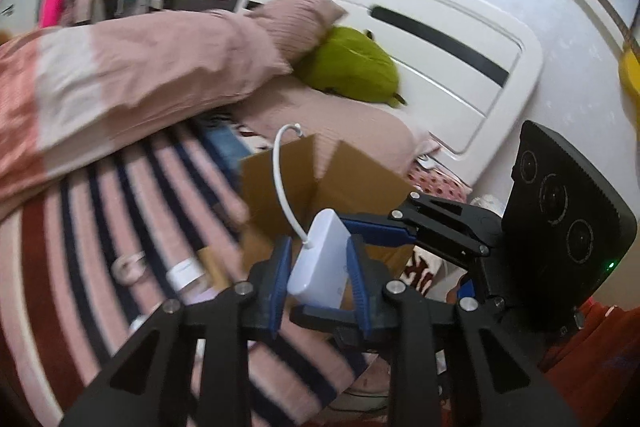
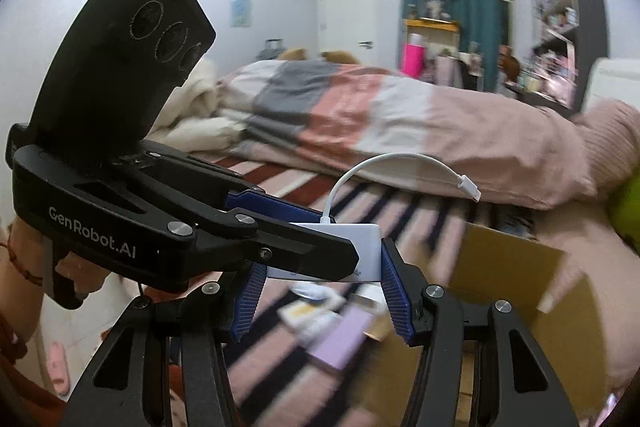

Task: Organize rigid objects
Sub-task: 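Carry the hub over the cardboard box and open the right gripper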

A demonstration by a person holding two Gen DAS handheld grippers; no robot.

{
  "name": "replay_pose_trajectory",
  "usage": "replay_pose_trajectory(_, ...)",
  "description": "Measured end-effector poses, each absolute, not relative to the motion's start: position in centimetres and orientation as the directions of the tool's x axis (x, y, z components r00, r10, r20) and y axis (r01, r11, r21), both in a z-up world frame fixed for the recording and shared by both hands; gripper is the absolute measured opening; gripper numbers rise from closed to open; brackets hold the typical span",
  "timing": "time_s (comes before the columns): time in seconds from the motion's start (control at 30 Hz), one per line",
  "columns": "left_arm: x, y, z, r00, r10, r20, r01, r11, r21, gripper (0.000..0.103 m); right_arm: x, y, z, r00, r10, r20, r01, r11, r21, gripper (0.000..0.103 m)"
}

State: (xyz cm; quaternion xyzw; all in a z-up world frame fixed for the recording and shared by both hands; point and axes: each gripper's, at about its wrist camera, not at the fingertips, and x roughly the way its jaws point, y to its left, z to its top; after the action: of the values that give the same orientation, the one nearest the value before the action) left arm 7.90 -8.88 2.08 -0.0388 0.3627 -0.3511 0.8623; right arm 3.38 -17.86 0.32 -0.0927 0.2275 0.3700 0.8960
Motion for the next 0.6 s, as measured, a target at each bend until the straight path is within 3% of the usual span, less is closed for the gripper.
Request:
replay_pose_trajectory(0.23, 12.5, -16.8, 0.5, 0.367, -0.661, -0.654, 0.627, 0.695, -0.352, 0.025, 6.3, -25.7, -0.5, 0.655, 0.526, -0.542, -0.593, 0.803, 0.062, 0.051)
replay_pose_trajectory(0.43, 14.3, -18.9, -0.6, 0.331, -0.639, -0.695, 0.614, 0.705, -0.356, 0.026, 9.0, -28.1, -1.6, 0.616, 0.493, -0.615, -0.558, 0.824, 0.102, 0.051)
replay_pose_trajectory(0.47, 14.6, -18.9, -0.8, 0.331, -0.634, -0.698, 0.611, 0.708, -0.353, 0.031, 9.0, -28.4, -1.6, 0.612, 0.489, -0.622, -0.557, 0.824, 0.100, 0.051)
replay_pose_trajectory(0.5, 14.7, -18.9, -0.8, 0.336, -0.626, -0.703, 0.606, 0.716, -0.348, 0.049, 9.2, -28.6, -1.7, 0.605, 0.485, -0.632, -0.555, 0.825, 0.102, 0.051)
replay_pose_trajectory(0.53, 14.7, -18.8, -0.8, 0.354, -0.616, -0.704, 0.598, 0.728, -0.336, 0.060, 9.5, -28.6, -1.8, 0.599, 0.481, -0.640, -0.552, 0.827, 0.106, 0.051)
replay_pose_trajectory(0.57, 14.6, -18.6, -0.7, 0.379, -0.605, -0.700, 0.593, 0.740, -0.318, 0.076, 9.8, -28.8, -1.8, 0.591, 0.476, -0.651, -0.550, 0.828, 0.107, 0.057)
replay_pose_trajectory(0.6, 14.5, -18.4, -0.5, 0.395, -0.600, -0.696, 0.592, 0.745, -0.307, 0.080, 9.5, -28.9, -1.9, 0.589, 0.470, -0.658, -0.548, 0.830, 0.102, 0.069)
